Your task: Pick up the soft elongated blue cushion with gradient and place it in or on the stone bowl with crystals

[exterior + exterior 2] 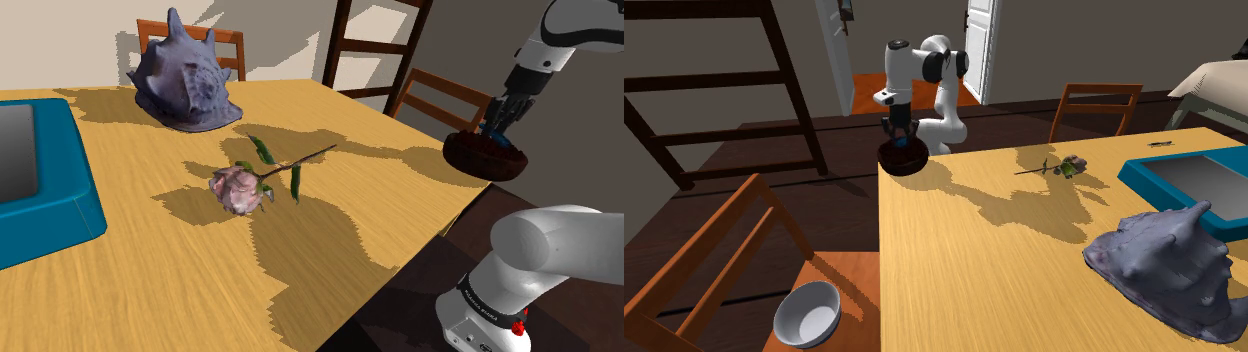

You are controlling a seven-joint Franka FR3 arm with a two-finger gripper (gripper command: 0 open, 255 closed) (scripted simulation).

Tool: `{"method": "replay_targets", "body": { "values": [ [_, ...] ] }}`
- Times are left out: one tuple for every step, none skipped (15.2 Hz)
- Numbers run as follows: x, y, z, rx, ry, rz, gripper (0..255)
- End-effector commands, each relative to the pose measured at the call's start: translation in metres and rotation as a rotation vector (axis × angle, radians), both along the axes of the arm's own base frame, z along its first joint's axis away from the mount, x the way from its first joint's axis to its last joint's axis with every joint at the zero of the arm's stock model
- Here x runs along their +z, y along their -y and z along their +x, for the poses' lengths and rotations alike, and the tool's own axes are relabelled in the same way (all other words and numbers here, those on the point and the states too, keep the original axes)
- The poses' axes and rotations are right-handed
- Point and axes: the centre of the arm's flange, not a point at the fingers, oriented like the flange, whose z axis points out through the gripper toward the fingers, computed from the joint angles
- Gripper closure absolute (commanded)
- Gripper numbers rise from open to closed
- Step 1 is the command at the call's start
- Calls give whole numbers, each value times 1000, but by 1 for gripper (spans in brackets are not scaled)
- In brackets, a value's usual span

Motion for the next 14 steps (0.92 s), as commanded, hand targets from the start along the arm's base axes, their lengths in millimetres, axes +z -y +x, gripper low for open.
{"method": "replay_targets", "body": {
  "values": [
    [-11,1,0,0,0,0,255],
    [-11,1,0,0,0,0,255],
    [-11,1,0,0,0,0,255],
    [-11,1,0,0,0,0,255],
    [-11,1,0,0,0,0,255],
    [-11,1,0,0,0,0,255],
    [-11,1,0,0,0,0,255],
    [-11,1,0,0,0,0,255],
    [-11,1,0,0,0,0,255],
    [-11,1,0,0,0,0,0],
    [-11,1,0,0,0,0,0],
    [-11,1,0,0,0,0,0],
    [-11,1,0,0,0,0,0],
    [-11,1,0,0,0,0,0]
  ]
}}
